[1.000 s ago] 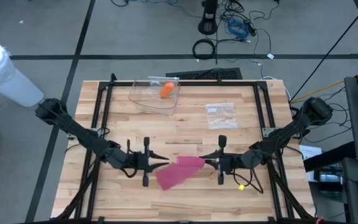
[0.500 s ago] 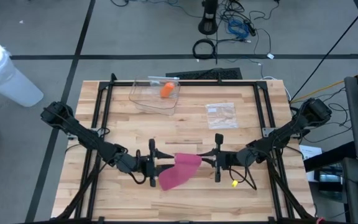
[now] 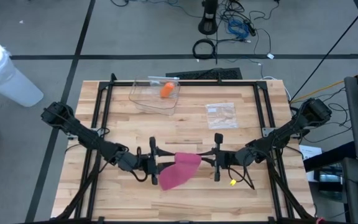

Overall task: Roll bandage
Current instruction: Roll the pink bandage

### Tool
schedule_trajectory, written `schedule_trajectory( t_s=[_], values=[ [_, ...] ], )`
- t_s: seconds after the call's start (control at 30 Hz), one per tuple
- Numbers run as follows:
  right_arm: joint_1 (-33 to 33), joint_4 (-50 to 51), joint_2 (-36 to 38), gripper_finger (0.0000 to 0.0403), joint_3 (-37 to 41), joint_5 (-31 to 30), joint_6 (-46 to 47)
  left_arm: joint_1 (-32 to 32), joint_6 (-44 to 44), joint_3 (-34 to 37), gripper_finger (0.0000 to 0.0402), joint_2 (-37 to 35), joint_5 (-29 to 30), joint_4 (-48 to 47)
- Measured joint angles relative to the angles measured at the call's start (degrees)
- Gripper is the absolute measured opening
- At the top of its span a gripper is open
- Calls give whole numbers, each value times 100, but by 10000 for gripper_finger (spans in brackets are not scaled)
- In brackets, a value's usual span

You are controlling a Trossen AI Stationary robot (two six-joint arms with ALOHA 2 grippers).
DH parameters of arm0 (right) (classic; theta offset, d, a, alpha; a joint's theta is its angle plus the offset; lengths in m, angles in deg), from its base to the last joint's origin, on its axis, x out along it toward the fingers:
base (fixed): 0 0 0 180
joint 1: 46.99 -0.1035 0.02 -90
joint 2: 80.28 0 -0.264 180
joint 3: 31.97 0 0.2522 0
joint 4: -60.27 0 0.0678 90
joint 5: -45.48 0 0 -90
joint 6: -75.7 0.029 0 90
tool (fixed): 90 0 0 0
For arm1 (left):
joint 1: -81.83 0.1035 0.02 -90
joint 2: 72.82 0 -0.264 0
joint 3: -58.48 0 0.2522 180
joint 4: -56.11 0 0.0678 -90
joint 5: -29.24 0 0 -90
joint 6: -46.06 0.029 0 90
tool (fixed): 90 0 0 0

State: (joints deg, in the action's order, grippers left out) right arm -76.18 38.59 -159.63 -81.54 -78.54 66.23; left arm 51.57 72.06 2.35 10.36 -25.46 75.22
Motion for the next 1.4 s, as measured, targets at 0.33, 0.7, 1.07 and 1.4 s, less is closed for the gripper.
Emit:
schedule_trajectory(
  t_s=[0.33, 0.7, 1.07, 1.4],
  values=[
    [91, 61, 0, 10, 0, 5, 285, 108, -339, 0, 162, -7, -377, -45],
    [169, 61, 0, 10, 0, -176, 505, 259, -900, 0, 162, -11, -504, 3],
    [225, 2, 0, 10, 0, -96, 545, 501, -1523, 0, 162, -11, -858, 20],
    [225, -60, 0, 10, 0, -47, 531, 544, -1715, 0, 154, -11, -857, 16]
  ],
)
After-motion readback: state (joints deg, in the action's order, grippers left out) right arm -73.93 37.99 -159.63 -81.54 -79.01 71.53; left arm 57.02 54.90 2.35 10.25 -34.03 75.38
